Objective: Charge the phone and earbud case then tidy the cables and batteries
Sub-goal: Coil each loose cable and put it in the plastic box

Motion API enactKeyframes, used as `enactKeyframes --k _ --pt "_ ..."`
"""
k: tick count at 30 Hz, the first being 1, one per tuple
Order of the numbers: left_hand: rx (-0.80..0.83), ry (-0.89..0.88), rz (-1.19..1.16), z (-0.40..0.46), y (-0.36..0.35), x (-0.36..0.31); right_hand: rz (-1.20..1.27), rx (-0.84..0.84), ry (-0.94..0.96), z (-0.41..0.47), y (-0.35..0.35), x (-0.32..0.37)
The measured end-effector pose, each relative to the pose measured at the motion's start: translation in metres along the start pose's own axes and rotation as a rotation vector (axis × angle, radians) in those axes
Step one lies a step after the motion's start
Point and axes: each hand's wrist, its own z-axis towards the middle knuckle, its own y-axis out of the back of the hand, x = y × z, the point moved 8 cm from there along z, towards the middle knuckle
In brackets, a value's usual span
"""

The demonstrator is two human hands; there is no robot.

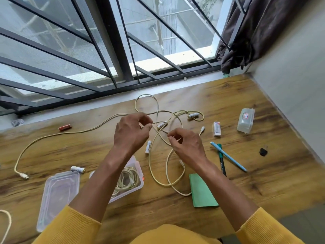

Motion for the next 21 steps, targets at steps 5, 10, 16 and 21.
enactKeyframes --k 5,10,16,21 --pt "0.001 0.063 -0.161 -0.016 0.004 -0.007 0.321 0.095 -0.088 -0.001 -0.004 0.017" --pt "0.001 0.105 -0.339 -0.028 0.0 -0.009 0.601 0.235 -0.252 -0.002 -0.005 0.03" --pt "0.068 0.061 -0.478 -0.039 -0.008 -0.023 0.716 0.279 -0.524 -0.003 0.002 0.029" --pt "0.149 0.032 -0.52 -0.051 -0.018 -0.026 0.681 0.268 -0.558 -0.002 0.005 0.026"
